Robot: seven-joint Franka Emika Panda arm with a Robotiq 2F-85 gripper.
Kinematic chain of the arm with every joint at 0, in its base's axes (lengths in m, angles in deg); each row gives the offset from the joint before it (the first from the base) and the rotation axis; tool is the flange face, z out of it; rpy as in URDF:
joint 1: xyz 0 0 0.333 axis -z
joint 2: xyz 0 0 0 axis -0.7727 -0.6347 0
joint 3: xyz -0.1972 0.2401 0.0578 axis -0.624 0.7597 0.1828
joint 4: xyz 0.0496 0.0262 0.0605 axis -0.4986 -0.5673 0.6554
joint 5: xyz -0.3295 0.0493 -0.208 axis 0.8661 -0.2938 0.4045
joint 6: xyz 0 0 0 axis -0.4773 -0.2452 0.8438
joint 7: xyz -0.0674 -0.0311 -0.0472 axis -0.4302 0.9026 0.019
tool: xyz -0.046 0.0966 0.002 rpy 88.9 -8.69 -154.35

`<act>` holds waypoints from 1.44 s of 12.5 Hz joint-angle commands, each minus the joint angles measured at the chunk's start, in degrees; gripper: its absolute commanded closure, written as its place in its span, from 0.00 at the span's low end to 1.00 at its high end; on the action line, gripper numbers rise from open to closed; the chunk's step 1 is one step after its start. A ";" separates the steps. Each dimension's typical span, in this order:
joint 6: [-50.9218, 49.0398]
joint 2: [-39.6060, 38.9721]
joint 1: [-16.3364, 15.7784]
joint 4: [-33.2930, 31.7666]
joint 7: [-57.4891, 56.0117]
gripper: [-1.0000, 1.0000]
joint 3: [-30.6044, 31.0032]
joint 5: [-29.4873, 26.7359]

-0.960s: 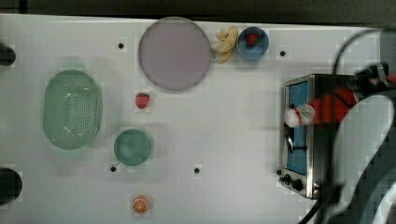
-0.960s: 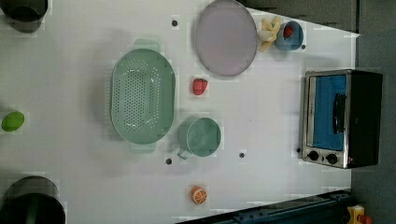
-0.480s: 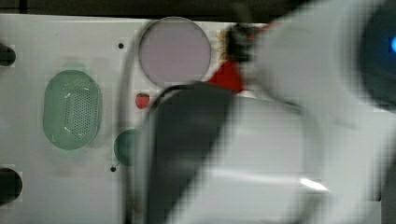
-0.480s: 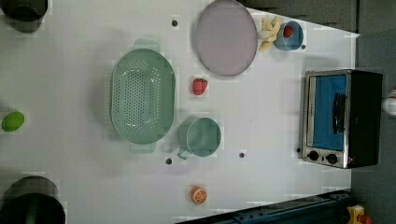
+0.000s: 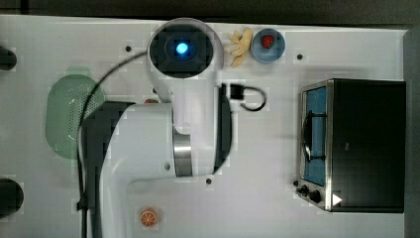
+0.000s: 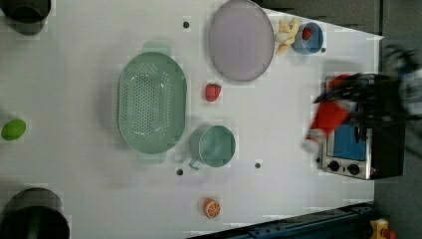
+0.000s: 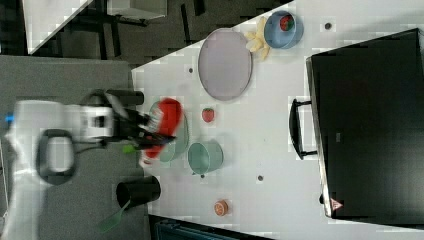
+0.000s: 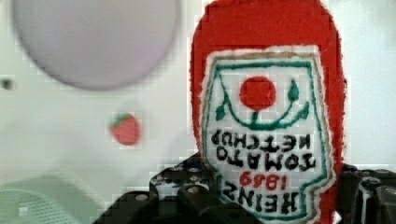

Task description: Pick Ketchup from oven and place it on table.

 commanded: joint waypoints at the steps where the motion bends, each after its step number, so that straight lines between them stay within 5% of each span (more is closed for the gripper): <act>1: 10.91 -0.27 3.73 -9.95 4.78 0.36 -1.02 0.87; 4: 23.67 -5.77 3.80 -17.06 4.77 0.36 -1.30 0.87; 8: 33.70 -13.65 3.80 -18.52 4.78 0.36 -1.42 0.87; 11: 37.14 -16.46 3.80 -18.79 4.78 0.12 -1.97 0.87; 12: 37.76 -16.22 3.73 -18.70 4.77 0.01 -1.95 0.87; 18: 30.65 -2.25 3.71 -15.05 4.96 0.00 -2.47 0.86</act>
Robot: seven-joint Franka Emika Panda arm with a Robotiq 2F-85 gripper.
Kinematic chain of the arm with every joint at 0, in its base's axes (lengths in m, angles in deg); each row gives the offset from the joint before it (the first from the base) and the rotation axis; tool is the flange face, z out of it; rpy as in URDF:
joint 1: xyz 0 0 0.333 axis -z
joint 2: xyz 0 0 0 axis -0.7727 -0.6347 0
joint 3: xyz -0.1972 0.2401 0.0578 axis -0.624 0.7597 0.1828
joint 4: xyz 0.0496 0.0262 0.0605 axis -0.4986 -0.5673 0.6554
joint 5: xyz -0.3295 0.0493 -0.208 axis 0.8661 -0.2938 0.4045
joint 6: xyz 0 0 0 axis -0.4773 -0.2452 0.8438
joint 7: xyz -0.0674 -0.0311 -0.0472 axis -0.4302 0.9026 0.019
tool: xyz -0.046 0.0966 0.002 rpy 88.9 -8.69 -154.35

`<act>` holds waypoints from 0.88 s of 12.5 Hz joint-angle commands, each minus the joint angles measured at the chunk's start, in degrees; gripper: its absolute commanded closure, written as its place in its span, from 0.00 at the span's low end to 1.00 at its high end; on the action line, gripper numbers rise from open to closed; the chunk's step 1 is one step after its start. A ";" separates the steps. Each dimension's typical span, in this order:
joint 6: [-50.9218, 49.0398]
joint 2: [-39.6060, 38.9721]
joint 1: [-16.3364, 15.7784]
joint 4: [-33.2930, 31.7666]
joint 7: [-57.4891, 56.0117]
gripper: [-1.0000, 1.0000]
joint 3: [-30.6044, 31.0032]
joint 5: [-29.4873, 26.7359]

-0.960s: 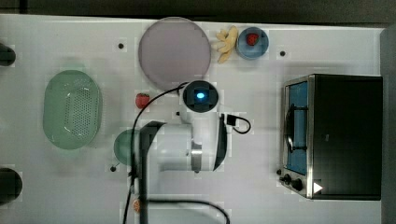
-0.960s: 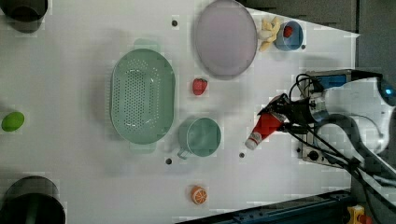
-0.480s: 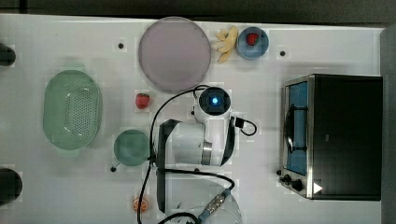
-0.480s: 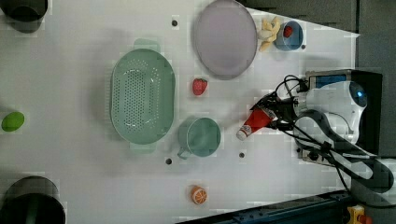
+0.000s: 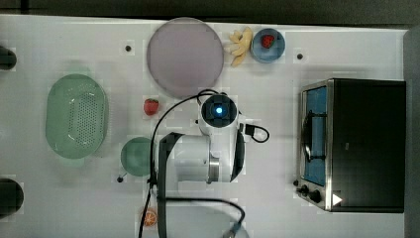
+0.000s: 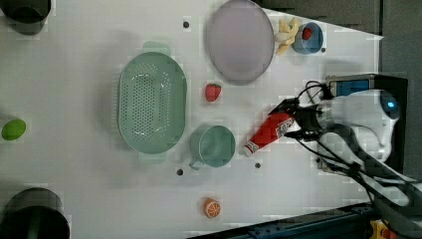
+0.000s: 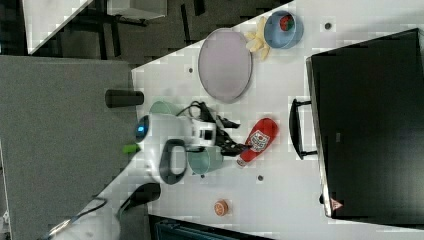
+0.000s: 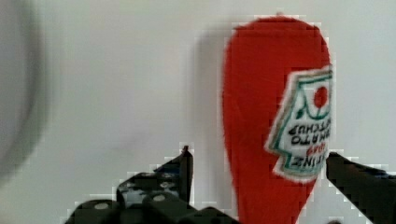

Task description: Pick Ketchup from oven and place it on table.

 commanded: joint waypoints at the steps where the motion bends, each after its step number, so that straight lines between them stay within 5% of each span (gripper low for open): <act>1: -9.00 13.86 -0.42 7.66 3.09 0.00 -0.62 -0.79; 5: -29.92 23.69 -0.44 20.18 3.08 0.00 -0.41 -0.68; 11: -53.19 25.82 -0.34 33.05 3.08 0.00 -0.82 -0.48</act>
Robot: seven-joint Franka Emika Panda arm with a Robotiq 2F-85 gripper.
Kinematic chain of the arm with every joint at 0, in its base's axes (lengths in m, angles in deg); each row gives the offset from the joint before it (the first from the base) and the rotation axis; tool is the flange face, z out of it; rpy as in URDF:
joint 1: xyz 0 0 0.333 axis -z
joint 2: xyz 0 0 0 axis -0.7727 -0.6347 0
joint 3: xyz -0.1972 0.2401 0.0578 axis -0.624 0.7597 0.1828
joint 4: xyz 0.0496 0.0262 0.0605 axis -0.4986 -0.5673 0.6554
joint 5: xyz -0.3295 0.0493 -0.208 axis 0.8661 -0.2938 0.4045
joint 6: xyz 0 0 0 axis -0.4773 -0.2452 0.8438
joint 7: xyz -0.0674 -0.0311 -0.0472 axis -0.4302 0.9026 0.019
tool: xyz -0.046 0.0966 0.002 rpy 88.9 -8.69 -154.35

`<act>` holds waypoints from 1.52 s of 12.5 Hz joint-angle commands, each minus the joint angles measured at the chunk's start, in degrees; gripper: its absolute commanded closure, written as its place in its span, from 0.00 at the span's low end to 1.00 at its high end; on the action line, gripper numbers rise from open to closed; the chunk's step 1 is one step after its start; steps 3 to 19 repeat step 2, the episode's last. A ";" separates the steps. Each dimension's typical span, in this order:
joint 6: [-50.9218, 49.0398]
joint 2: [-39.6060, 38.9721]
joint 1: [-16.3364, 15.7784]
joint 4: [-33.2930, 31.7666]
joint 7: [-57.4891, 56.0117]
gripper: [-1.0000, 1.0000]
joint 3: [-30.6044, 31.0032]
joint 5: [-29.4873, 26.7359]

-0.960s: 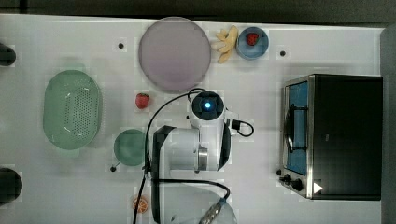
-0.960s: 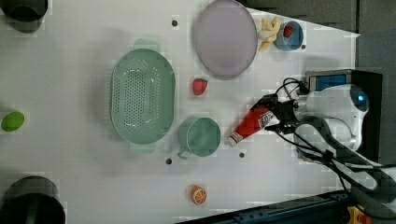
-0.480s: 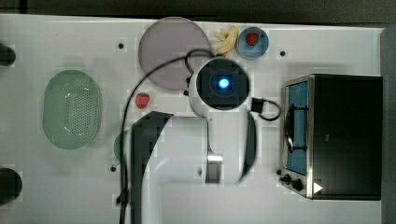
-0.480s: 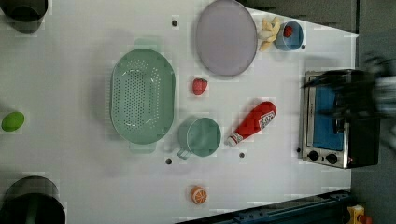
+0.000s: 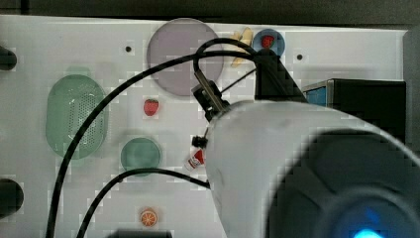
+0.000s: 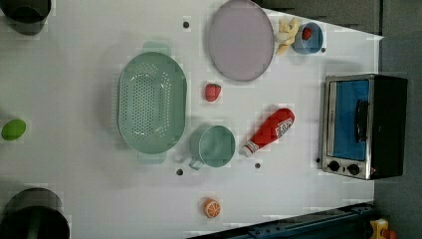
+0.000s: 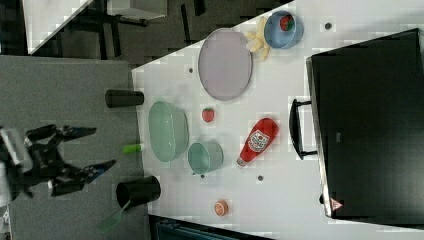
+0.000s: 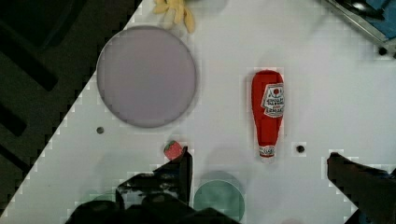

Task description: Pick Ketchup from oven and place it on table.

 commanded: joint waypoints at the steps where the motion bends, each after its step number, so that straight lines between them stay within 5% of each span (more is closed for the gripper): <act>1: -4.05 -4.70 -0.76 -0.83 2.45 0.00 -0.01 0.51; 19: -3.91 -4.71 -0.76 -0.83 2.45 0.00 -0.02 0.51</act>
